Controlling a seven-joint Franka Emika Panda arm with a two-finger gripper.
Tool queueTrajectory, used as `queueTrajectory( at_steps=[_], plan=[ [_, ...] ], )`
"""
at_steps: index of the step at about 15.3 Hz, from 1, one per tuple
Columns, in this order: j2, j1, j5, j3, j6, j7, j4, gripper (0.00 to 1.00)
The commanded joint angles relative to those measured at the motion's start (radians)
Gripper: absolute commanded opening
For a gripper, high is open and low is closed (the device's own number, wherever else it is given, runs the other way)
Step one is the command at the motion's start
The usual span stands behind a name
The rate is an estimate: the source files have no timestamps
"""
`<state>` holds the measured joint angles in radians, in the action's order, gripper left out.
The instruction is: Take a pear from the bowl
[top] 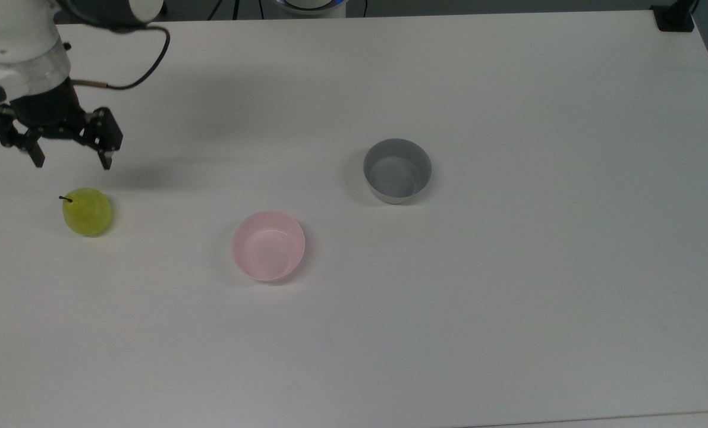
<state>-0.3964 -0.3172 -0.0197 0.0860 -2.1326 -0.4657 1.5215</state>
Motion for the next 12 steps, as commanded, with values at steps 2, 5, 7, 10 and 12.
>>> queueTrajectory(
  at_steps=[2, 5, 7, 10, 12],
  plan=[
    [0.142, 0.065, 0.049, 0.001, 0.190, 0.090, 0.026, 1.00],
    [0.220, 0.110, 0.046, 0.004, 0.313, 0.157, 0.026, 1.00],
    [0.260, 0.130, 0.040, 0.004, 0.362, 0.215, 0.026, 1.00],
    [0.304, 0.159, 0.035, -0.005, 0.422, 0.341, 0.026, 1.00],
    [0.333, 0.187, 0.017, -0.006, 0.457, 0.407, 0.026, 1.00]
  ],
)
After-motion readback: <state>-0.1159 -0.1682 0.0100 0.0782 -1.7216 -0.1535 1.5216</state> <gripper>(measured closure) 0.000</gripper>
